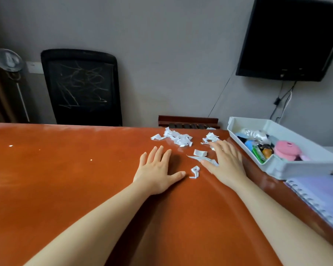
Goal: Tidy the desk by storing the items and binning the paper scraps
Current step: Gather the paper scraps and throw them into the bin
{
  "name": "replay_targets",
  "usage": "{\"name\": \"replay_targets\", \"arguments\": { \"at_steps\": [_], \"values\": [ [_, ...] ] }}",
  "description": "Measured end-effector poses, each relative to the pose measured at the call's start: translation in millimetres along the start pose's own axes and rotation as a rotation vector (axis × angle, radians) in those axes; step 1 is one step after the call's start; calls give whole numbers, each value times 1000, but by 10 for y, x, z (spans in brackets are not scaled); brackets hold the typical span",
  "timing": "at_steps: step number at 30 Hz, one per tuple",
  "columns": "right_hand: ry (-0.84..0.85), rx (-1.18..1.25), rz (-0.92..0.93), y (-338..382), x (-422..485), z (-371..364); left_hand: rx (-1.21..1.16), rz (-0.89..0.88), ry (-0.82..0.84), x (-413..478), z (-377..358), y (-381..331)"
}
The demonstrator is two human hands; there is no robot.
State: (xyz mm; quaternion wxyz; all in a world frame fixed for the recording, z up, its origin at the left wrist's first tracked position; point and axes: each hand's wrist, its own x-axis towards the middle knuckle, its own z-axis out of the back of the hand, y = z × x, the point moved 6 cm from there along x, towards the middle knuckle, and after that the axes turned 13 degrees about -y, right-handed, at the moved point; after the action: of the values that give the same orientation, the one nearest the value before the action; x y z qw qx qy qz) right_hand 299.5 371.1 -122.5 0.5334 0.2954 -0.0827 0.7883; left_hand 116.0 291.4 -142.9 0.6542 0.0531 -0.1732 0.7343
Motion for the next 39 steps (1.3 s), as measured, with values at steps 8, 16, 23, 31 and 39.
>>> {"name": "replay_targets", "arguments": {
  "at_steps": [8, 16, 23, 31, 39],
  "values": [
    [-132, 122, -74, -284, 541, -237, -20, 56, -103, 753, -227, 4],
    [-40, 261, -173, -499, 811, -503, 5, 64, -184, 1316, -372, -8],
    [157, 234, -191, -506, 890, -688, -52, 104, -122, 1624, -485, 17],
    [182, 363, -140, -442, 844, -687, -198, 48, -75, 1454, -396, -54],
    [113, 542, -213, -296, 593, -392, -424, 10, -80, 917, -164, -74]
  ]
}}
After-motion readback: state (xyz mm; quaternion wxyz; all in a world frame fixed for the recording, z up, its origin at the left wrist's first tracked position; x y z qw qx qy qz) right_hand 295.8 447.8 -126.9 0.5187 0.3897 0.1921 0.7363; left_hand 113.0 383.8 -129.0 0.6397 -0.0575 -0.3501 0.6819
